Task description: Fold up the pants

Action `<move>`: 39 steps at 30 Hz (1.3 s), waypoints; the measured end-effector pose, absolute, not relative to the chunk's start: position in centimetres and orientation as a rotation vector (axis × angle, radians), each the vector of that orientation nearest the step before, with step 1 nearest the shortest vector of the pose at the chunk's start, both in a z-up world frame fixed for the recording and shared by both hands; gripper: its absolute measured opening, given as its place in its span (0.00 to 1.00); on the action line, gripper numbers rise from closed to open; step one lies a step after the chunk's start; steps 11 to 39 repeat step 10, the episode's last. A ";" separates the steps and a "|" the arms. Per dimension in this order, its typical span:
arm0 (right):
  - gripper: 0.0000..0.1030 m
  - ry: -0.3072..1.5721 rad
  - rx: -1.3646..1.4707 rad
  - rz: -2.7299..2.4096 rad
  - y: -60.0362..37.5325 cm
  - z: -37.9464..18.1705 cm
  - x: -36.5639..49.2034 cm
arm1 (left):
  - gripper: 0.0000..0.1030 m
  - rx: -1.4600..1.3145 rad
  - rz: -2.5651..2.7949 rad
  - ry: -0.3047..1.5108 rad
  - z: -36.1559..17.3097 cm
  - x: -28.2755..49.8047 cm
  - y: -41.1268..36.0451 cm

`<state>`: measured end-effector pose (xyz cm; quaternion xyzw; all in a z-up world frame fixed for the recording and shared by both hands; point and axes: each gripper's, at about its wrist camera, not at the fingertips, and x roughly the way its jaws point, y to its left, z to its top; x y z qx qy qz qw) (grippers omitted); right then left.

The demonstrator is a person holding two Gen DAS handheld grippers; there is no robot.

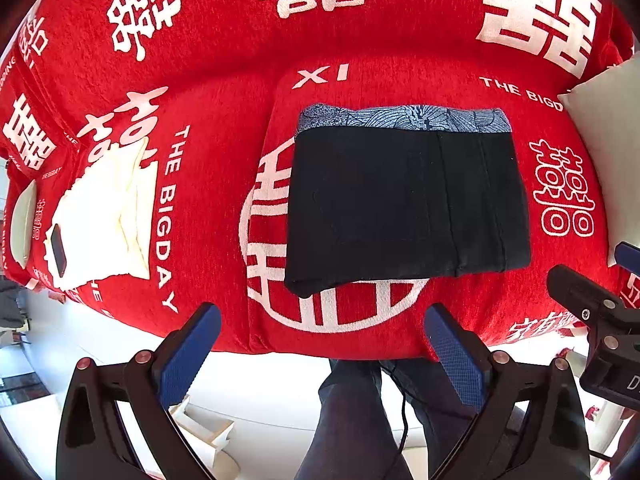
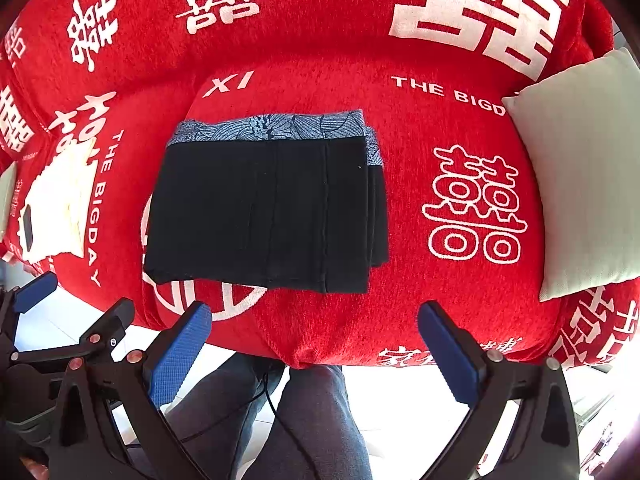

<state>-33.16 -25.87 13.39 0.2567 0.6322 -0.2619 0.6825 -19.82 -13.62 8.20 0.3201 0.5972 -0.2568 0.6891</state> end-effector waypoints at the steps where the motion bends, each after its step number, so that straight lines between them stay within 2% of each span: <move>1: 1.00 1.419 0.573 -0.588 -25.9 13.4 -33.2 | 0.99 0.715 -0.573 1.335 8.2 -19.8 -13.6; 39: 1.00 1.425 0.578 -0.588 -26.3 13.2 -33.2 | 0.99 0.719 -0.594 1.340 8.1 -19.8 -13.7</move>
